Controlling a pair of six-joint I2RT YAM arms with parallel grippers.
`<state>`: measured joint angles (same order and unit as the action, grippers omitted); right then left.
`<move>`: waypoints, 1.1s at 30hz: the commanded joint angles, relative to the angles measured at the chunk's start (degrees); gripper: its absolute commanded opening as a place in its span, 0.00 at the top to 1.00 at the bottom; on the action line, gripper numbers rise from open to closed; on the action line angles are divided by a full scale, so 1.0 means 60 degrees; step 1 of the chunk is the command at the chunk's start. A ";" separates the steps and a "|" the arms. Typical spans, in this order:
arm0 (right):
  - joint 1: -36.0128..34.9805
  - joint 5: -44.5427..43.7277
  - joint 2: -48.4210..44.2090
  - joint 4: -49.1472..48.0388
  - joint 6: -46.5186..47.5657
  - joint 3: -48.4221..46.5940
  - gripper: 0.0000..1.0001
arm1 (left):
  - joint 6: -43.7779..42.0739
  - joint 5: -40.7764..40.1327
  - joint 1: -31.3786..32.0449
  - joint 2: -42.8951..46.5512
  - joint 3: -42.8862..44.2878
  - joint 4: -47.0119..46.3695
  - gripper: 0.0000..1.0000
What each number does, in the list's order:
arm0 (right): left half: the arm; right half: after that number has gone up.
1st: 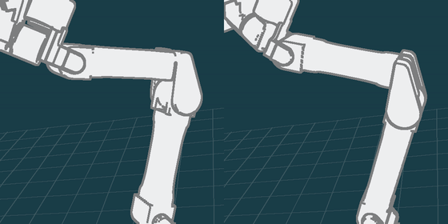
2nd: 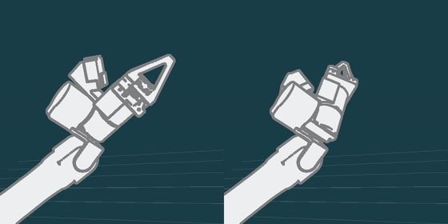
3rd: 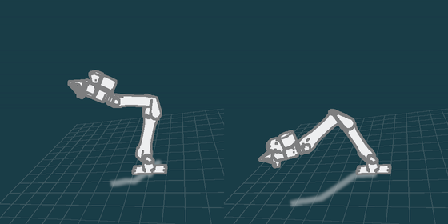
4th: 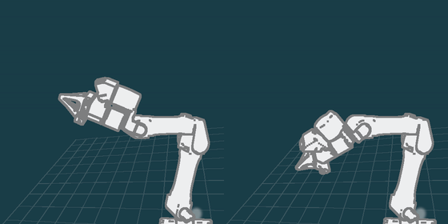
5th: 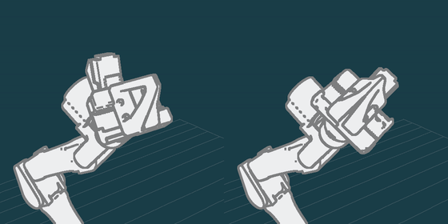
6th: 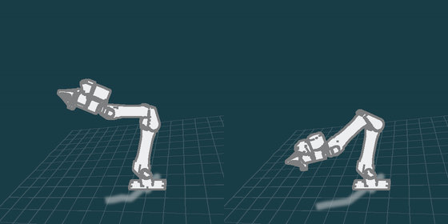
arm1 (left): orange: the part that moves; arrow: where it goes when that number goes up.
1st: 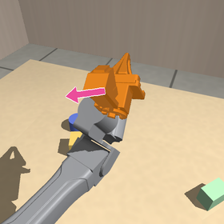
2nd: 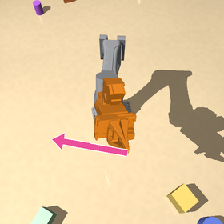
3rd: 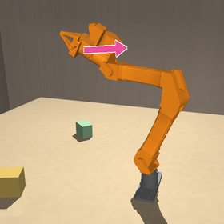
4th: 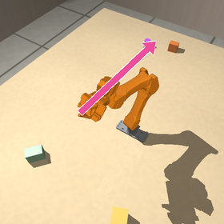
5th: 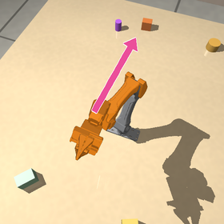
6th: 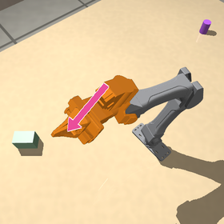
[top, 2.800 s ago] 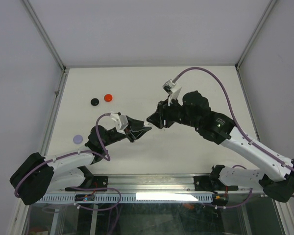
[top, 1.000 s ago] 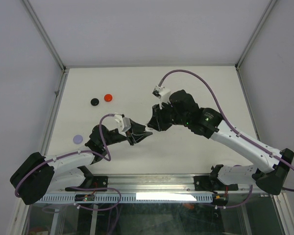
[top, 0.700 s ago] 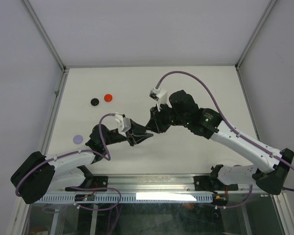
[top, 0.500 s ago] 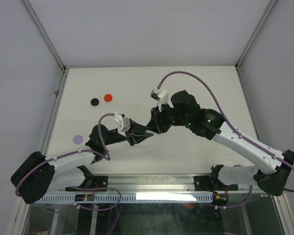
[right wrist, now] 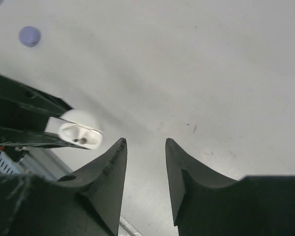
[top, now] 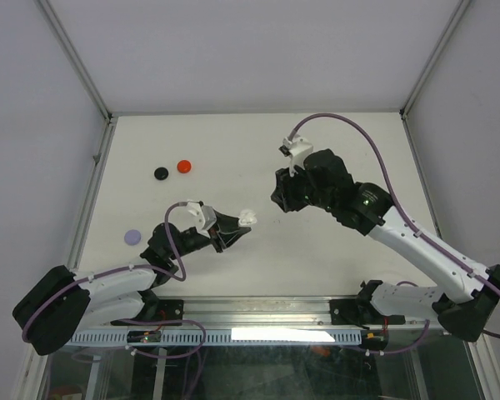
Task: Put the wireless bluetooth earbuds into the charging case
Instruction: Pick up the earbud from the center of the board.
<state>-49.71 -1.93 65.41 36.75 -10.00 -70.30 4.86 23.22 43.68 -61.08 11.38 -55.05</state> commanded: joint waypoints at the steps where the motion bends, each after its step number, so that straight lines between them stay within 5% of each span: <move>1: 0.0946 -0.0970 0.0005 0.0157 -0.0180 0.0326 0.60 | -0.0582 -0.0838 -0.0145 0.0812 -0.0226 0.0018 1.00; 20: 0.6685 -0.1873 0.0927 -0.1027 -0.1596 0.3089 0.59 | -0.1806 -0.1907 -0.0161 0.1957 -0.0946 0.0826 1.00; 33: 0.9475 -0.2617 0.2487 -0.1523 -0.2121 0.3269 0.59 | -0.1661 -0.1787 -0.0154 0.2089 -0.1013 0.0877 1.00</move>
<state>4.38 -13.93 77.58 30.28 -20.88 -49.58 -4.14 12.23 43.38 -49.58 5.72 -47.92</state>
